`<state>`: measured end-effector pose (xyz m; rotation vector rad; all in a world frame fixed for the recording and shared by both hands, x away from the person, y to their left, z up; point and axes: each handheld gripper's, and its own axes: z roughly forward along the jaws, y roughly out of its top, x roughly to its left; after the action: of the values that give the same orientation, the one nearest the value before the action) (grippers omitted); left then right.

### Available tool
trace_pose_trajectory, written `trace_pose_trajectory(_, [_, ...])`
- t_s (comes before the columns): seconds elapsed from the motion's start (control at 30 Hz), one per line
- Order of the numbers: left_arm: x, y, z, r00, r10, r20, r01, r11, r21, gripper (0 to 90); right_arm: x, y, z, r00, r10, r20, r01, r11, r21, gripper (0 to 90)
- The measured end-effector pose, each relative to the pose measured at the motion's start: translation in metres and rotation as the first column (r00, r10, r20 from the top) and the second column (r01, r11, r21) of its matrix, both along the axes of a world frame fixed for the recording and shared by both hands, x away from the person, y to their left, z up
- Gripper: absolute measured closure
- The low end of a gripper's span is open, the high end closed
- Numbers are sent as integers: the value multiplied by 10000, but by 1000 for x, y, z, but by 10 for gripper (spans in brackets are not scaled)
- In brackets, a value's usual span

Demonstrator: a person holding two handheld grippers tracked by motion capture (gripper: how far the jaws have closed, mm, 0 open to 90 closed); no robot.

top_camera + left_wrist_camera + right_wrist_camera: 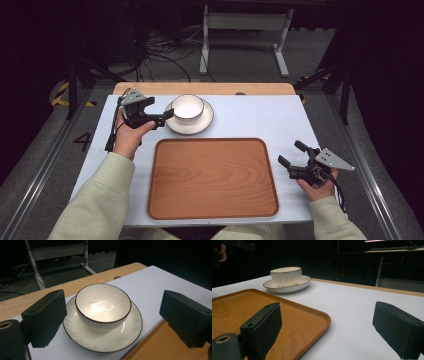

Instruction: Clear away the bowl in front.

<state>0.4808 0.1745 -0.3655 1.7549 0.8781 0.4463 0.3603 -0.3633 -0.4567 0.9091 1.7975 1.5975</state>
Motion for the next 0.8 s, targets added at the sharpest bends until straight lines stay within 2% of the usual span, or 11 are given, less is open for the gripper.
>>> trace_pose_trajectory(0.2, [10,-4,1,9997,219,-58,-218,9996,168,78,0,0,0,10000,-8,6,8,10000,59,93])
trace_pose_trajectory(0.23, [12,-5,1,9989,459,47,-460,9982,381,74,0,0,0,10000,-8,24,7,10000,68,93])
trace_pose_trajectory(0.3, [15,-7,1,9994,339,-111,-335,9989,322,74,0,0,0,10000,-17,17,17,10000,87,93])
trace_pose_trajectory(0.47, [21,-8,0,9992,363,-173,-357,9987,371,74,0,-1,0,10000,-24,32,23,10000,87,93])
trace_pose_trajectory(0.5, [24,-9,1,9988,456,-187,-446,9979,473,79,0,-1,0,10000,-20,16,20,9999,131,93])
trace_pose_trajectory(0.7, [31,-8,0,9977,587,-336,-574,9976,378,136,0,-1,0,10000,-10,19,10,9999,153,93])
trace_pose_trajectory(0.73, [34,-9,-1,9939,925,-599,-902,9951,401,161,-1,-1,0,10000,-11,18,11,9999,158,93])
trace_pose_trajectory(0.8, [37,-10,-1,9916,1102,-680,-1072,9932,463,189,-1,-1,0,10000,-9,20,8,9999,160,93])
